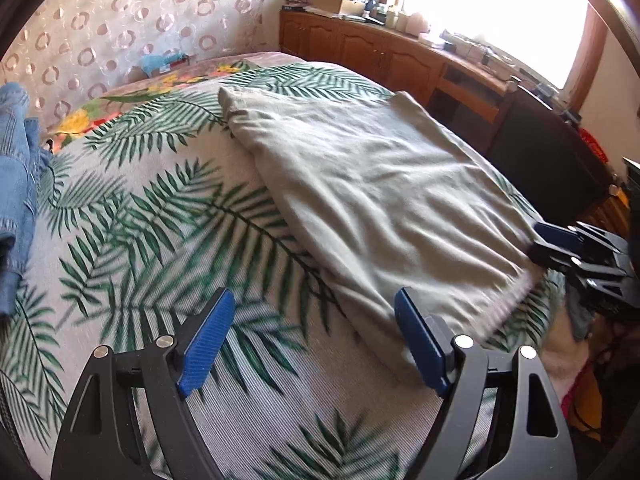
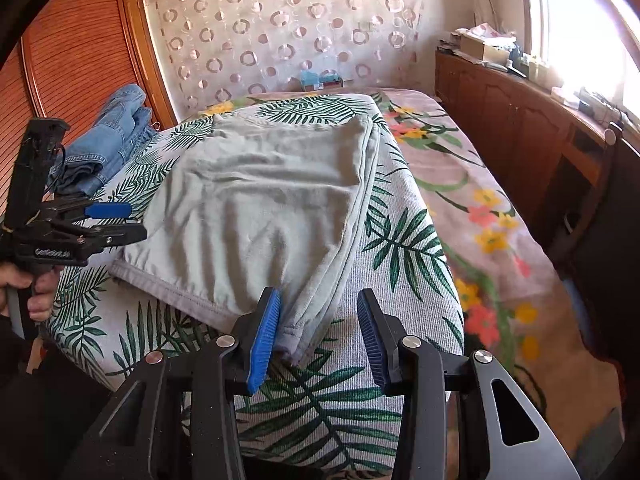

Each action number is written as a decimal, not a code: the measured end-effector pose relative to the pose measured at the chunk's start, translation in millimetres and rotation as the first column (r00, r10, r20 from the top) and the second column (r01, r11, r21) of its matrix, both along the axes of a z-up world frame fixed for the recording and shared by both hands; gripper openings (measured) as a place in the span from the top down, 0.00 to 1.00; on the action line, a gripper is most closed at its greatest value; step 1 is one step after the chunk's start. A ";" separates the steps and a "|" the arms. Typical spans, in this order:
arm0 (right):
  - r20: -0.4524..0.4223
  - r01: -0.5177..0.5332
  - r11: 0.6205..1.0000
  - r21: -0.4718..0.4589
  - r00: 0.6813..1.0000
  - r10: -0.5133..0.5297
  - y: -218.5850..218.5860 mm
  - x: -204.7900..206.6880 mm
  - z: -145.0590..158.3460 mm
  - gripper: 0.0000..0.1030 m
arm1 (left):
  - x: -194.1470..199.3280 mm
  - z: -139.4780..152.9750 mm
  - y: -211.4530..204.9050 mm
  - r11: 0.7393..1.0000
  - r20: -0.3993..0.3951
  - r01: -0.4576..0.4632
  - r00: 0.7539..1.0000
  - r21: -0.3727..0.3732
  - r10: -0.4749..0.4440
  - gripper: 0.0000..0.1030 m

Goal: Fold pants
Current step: 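Open the right gripper and move the left gripper to the shorts hem, then grasp the folded shorts hem with the left gripper and lift it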

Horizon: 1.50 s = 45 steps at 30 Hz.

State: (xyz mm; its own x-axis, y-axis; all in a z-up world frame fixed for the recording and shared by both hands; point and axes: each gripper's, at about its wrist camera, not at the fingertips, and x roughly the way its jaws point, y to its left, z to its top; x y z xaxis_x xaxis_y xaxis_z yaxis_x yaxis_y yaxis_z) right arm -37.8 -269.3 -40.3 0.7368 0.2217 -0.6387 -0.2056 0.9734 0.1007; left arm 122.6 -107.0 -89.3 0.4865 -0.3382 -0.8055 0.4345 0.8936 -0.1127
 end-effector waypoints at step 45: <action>-0.007 -0.088 0.994 0.067 0.996 0.089 17.5 -6.6 8.0 0.90 | -41.9 18.6 -11.4 0.975 0.001 0.149 0.988 -0.164 -0.151 0.88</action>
